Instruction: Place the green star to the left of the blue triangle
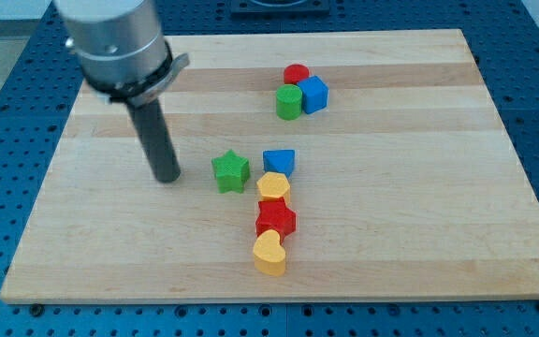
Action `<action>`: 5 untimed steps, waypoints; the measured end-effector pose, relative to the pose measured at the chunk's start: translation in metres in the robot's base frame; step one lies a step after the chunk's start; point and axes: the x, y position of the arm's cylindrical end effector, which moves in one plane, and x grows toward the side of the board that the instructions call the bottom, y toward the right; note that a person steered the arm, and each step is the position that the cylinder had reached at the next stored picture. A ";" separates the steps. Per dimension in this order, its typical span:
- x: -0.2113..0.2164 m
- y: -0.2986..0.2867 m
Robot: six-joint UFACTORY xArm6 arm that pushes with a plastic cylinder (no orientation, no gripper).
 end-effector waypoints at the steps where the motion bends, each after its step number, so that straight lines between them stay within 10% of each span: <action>1: 0.008 0.004; 5: -0.003 0.051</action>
